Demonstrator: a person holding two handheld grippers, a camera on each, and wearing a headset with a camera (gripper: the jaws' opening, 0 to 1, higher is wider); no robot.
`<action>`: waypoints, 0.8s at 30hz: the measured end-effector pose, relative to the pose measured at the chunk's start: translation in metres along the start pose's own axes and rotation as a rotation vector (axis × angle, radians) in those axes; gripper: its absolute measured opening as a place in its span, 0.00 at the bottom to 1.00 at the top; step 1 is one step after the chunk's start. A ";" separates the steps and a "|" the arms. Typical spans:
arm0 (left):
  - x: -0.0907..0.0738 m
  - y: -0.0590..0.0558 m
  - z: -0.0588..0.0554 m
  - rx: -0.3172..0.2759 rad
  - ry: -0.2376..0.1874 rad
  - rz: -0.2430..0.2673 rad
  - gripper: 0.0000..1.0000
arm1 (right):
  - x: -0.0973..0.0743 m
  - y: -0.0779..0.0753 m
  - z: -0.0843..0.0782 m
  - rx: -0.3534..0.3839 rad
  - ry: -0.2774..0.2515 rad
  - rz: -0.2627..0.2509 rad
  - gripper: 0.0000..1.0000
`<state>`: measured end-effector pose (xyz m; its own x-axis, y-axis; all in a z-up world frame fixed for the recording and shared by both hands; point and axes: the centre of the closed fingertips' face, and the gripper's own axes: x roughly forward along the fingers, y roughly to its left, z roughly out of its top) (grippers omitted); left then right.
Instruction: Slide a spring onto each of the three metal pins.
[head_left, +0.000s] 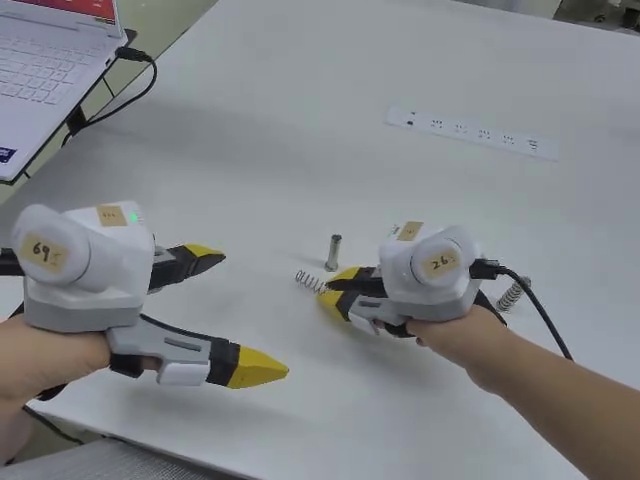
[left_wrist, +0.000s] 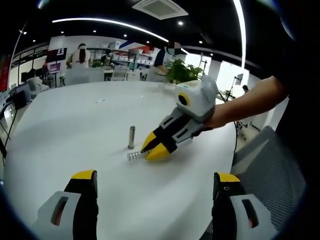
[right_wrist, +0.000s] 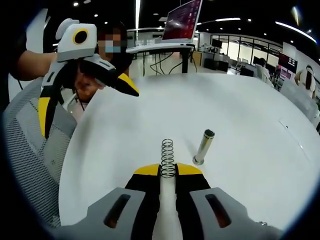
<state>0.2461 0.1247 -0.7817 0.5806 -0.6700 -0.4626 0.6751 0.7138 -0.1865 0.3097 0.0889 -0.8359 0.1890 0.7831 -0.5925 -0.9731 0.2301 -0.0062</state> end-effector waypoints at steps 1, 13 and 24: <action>0.000 -0.001 0.000 0.002 0.002 -0.002 0.93 | -0.001 0.000 0.001 -0.005 -0.002 -0.001 0.08; 0.015 -0.014 0.016 0.041 -0.013 -0.049 0.88 | -0.050 0.008 0.007 -0.043 -0.028 0.016 0.08; 0.032 -0.034 0.036 0.103 -0.013 -0.139 0.76 | -0.095 0.017 0.005 -0.101 -0.043 0.038 0.08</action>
<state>0.2580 0.0715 -0.7586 0.4835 -0.7639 -0.4274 0.7921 0.5897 -0.1580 0.2763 0.0207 -0.7757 0.1555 0.8148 -0.5585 -0.9875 0.1426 -0.0669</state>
